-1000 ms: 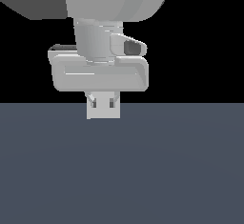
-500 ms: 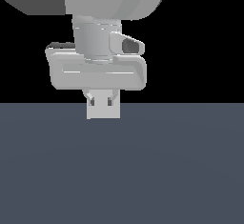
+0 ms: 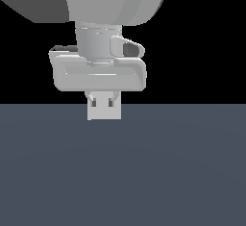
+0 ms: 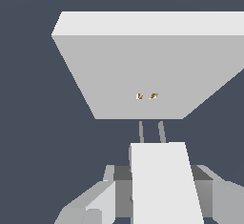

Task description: Plug the charger into the wall socket.

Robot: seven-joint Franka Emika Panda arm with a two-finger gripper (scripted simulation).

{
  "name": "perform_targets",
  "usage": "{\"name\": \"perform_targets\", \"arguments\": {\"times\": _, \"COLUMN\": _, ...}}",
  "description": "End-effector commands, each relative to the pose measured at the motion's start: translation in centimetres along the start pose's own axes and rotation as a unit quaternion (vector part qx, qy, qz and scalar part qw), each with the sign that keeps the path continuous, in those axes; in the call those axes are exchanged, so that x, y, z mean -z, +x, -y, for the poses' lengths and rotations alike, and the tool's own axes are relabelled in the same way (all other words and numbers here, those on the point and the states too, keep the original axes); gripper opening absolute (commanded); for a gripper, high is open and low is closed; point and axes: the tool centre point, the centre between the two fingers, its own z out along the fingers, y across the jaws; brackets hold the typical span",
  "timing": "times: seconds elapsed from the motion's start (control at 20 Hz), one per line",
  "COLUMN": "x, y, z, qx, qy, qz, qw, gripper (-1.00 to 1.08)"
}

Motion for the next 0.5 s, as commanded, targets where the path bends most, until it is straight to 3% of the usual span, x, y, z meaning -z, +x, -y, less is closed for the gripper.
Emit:
{"name": "perform_targets", "arguments": {"times": 0.0, "x": -0.4, "y": 0.7, "z": 0.0, "qx": 0.0, "qy": 0.0, "qz": 0.0, "qw": 1.0, "gripper": -1.0}}
{"name": "perform_targets", "arguments": {"times": 0.45, "x": -1.7, "y": 3.1, "z": 0.0, "qx": 0.0, "qy": 0.001, "qz": 0.0, "qw": 1.0, "gripper": -1.0}}
